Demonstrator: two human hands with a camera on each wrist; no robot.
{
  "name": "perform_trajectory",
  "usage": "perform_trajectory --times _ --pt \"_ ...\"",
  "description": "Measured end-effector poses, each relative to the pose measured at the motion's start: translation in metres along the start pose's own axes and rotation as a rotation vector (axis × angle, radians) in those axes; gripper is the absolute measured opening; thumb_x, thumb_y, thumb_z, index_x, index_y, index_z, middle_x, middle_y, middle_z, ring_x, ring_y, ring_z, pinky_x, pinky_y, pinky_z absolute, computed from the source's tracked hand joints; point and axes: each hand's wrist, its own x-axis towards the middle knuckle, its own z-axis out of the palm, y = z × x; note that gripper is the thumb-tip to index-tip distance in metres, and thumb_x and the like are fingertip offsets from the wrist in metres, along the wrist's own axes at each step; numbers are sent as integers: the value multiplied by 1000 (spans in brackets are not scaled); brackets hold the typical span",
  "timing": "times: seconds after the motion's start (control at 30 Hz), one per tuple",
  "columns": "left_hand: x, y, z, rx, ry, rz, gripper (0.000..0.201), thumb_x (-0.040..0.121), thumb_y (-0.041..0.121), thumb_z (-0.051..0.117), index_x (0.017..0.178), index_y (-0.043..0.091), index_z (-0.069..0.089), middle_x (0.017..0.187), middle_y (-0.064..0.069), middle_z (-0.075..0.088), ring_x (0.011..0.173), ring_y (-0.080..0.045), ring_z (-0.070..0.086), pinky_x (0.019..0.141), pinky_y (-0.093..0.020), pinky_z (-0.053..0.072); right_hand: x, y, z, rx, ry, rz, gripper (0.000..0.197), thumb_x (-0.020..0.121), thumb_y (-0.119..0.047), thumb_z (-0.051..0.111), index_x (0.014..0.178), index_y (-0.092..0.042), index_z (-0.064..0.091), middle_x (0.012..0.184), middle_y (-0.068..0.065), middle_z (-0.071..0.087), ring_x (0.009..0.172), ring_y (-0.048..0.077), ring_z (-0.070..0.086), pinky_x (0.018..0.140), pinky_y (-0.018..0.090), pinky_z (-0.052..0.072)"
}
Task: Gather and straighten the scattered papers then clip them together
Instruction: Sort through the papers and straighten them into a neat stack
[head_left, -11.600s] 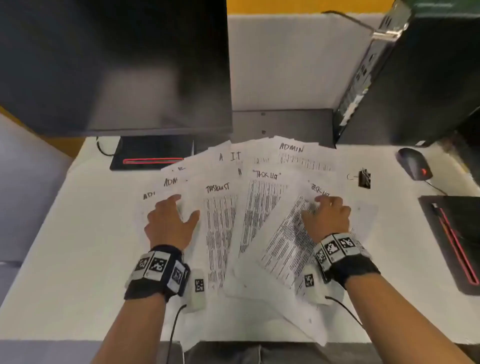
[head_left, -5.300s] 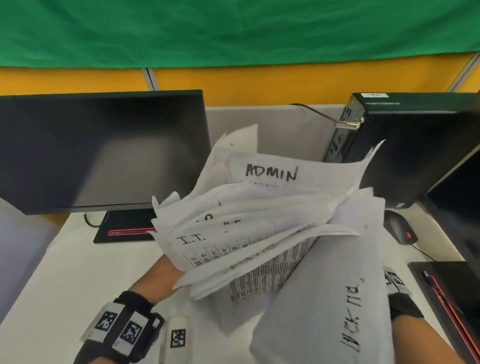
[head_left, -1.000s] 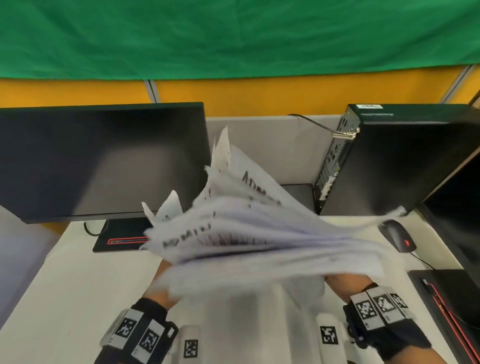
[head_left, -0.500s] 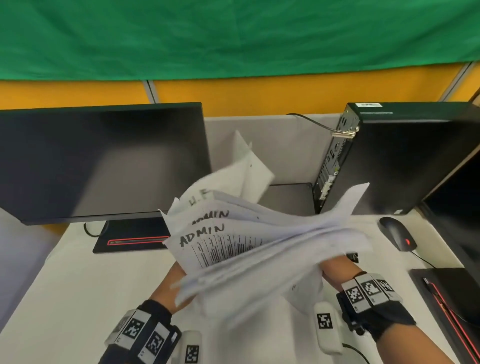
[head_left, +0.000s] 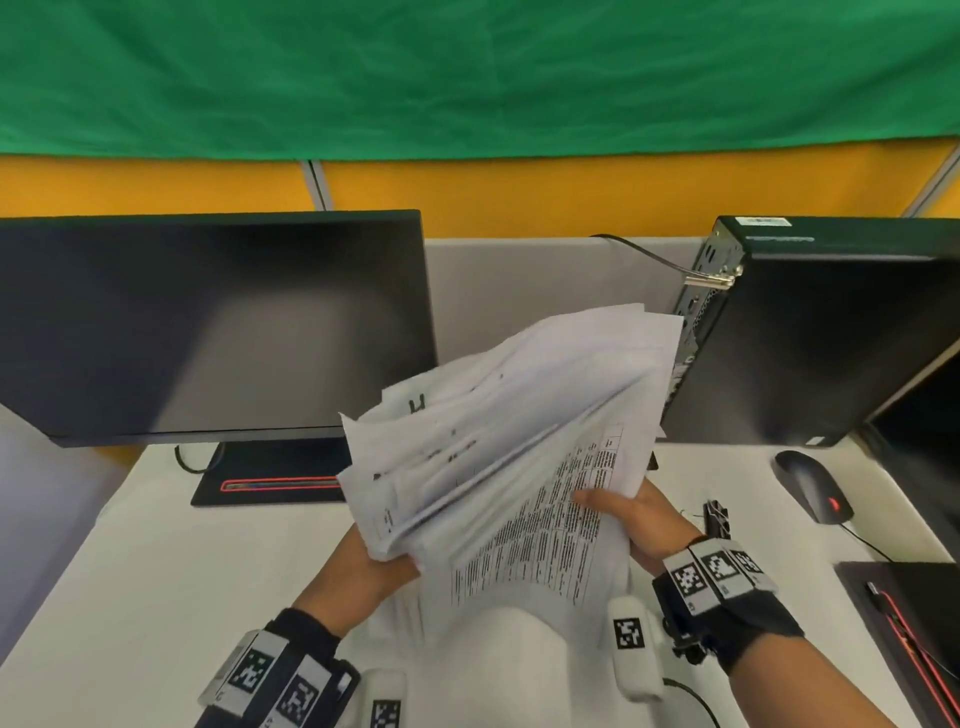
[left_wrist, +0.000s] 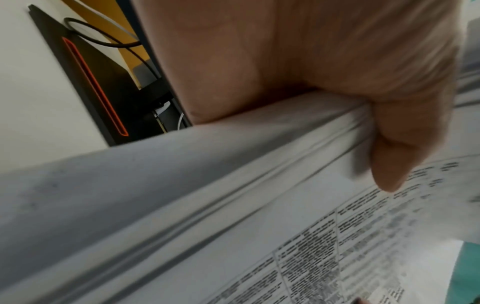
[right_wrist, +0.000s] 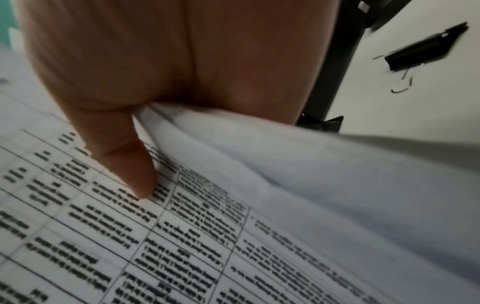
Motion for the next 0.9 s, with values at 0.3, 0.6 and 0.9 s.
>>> perform_trajectory --times 0.3,0.6,0.9 --pt "19 1 3 113 -73 126 43 72 42 70 113 38 59 110 17 69 104 -1 63 93 -26 51 6 3 -1 83 94 -9 72 62 -14 82 128 -11 53 111 9 71 105 27 67 96 50 49" --pt "2 28 4 38 -95 242 36 65 36 73 96 55 66 105 17 72 99 -4 67 79 -17 52 -24 2 -5 270 -31 37 88 45 -29 93 122 -2 59 115 22 67 107 38 64 93 56 49" --pt "-10 42 -28 102 -212 191 48 76 16 76 121 27 63 124 8 65 120 -9 57 100 -24 45 -77 -39 -1 29 -147 -149 47 51 -38 86 92 -18 77 99 6 76 96 20 71 82 29 57"
